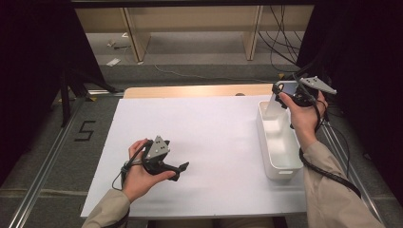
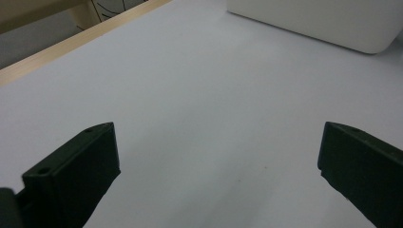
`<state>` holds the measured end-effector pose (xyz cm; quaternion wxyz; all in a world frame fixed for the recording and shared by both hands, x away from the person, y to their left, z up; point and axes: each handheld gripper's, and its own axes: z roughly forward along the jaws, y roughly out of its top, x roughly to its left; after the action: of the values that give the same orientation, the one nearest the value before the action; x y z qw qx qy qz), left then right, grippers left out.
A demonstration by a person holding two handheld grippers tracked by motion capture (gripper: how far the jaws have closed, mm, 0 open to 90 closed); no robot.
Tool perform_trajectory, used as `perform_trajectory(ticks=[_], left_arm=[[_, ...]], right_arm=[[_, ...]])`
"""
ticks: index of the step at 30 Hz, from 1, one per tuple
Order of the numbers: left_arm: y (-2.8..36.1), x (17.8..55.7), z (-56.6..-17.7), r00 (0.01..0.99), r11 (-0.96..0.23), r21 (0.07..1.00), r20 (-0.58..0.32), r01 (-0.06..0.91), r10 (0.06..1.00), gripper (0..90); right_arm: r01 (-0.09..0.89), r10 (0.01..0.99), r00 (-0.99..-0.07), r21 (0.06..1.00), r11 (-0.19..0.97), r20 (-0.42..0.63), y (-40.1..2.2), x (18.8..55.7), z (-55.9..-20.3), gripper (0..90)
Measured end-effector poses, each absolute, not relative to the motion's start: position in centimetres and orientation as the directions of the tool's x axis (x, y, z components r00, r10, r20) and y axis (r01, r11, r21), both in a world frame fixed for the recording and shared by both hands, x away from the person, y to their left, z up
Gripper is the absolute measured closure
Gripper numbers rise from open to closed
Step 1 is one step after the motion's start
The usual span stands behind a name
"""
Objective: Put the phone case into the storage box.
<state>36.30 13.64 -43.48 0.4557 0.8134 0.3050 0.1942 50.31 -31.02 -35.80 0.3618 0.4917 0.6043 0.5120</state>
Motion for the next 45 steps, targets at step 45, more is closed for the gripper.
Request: perform_trajectory(ticks=[45], left_arm=[[13.6,36.4,-43.5,0.738,-0.394,0.862,0.035,0.319,0.674,0.0]], right_arm=[[0.234,0.968,-0.247,0.972,0.01,0.049,-30.8,51.7,-36.4,18.0]])
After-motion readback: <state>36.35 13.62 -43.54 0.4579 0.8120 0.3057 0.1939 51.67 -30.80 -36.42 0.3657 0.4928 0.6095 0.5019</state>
